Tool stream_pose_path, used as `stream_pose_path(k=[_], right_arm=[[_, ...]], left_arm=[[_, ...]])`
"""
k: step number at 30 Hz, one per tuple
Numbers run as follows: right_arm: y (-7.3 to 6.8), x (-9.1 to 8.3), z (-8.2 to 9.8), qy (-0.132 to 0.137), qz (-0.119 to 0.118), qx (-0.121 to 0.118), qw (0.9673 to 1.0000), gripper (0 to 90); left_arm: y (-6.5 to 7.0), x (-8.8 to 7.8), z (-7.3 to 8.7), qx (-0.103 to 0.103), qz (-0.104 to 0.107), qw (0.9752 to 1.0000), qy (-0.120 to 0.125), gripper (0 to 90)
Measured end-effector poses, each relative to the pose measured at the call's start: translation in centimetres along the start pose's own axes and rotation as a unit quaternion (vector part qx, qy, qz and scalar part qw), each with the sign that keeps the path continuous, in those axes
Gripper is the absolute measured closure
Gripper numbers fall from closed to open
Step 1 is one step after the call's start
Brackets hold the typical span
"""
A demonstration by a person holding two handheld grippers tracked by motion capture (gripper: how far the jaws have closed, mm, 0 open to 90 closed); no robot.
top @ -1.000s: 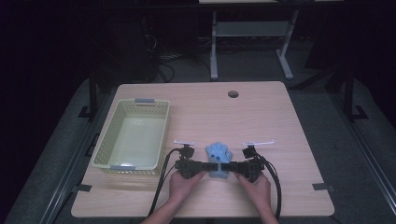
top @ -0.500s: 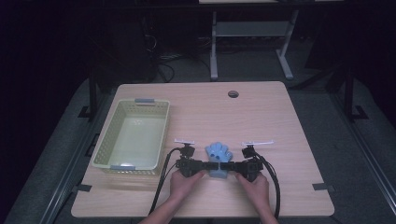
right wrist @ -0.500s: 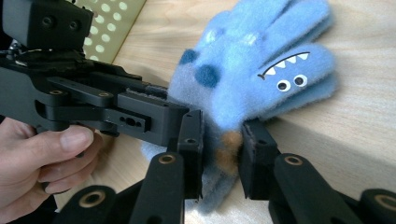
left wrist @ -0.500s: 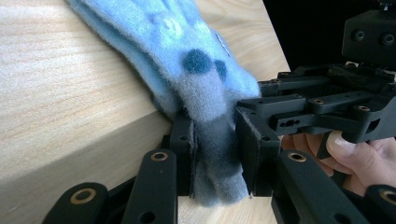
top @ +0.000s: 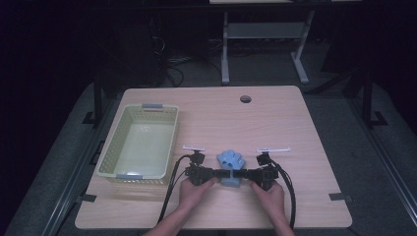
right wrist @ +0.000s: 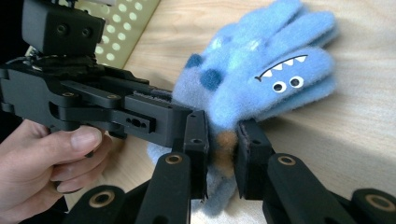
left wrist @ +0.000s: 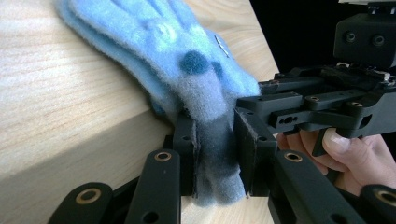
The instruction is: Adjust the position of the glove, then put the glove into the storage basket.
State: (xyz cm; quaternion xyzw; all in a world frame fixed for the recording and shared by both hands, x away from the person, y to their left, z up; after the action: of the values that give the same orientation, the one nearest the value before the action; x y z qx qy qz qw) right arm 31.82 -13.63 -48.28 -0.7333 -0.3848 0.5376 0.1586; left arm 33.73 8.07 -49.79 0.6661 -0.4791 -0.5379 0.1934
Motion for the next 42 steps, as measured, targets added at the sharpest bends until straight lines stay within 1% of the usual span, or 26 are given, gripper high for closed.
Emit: stream_pose_path(k=[3,6,10,19,24,31,32,34,36,42], right_arm=[[-0.1,-0.3,0.0,0.006,-0.004,0.001,1.0,77.0],[-0.5,-0.6,-0.1,0.01,-0.004,-0.004,0.9999,77.1],[-0.7,-0.9,-0.1,0.014,0.0,-0.008,0.9999,77.2],[-1.2,-1.5,-0.1,0.013,0.002,-0.014,0.9998,77.2],[-1.7,-1.9,-0.2,0.014,0.008,-0.019,0.9997,77.2],[-2.1,-2.1,-0.4,0.012,0.011,-0.022,0.9996,77.1],[-2.1,-2.1,-0.5,0.013,0.012,-0.027,0.9995,77.2],[-2.2,-2.1,-0.6,0.011,0.011,-0.026,0.9995,77.2],[-2.4,-2.1,-0.7,0.013,0.013,-0.028,0.9994,77.2],[-2.7,-2.4,-0.9,0.012,0.013,-0.031,0.9994,77.1]], left_arm=[[0.2,-0.1,0.0,0.001,0.005,1.0,0.005,71.0],[0.5,-0.3,-0.1,0.009,0.007,0.9999,0.003,71.0],[0.8,-0.4,-0.2,0.019,0.001,0.9998,0.002,71.0],[1.4,-0.7,-0.2,0.028,0.008,0.9996,0.002,71.0],[1.5,-0.9,-0.3,0.03,0.015,0.9994,0.002,71.0],[1.7,-1.2,-0.3,0.033,0.014,0.9993,0.005,71.0],[1.8,-1.3,-0.3,0.034,0.014,0.9993,0.006,71.0],[1.8,-1.4,-0.3,0.035,0.013,0.9993,0.008,71.0],[1.9,-1.5,-0.3,0.038,0.014,0.9991,0.007,71.0],[2.1,-1.8,-0.3,0.038,0.019,0.999,0.01,71.0]])
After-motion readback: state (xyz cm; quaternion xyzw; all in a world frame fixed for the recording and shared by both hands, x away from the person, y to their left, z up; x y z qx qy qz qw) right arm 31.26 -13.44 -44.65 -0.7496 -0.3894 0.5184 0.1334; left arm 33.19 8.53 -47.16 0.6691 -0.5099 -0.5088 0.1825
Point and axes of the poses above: each handheld gripper's, and its own axes: x roughly forward along the jaws, z roughly out of its underside, y roughly to its right, the point moved 2 cm from there along x, roughly forward along the jaws, and after that the axes turned 12 degrees about -y, right-handed, at the moved point
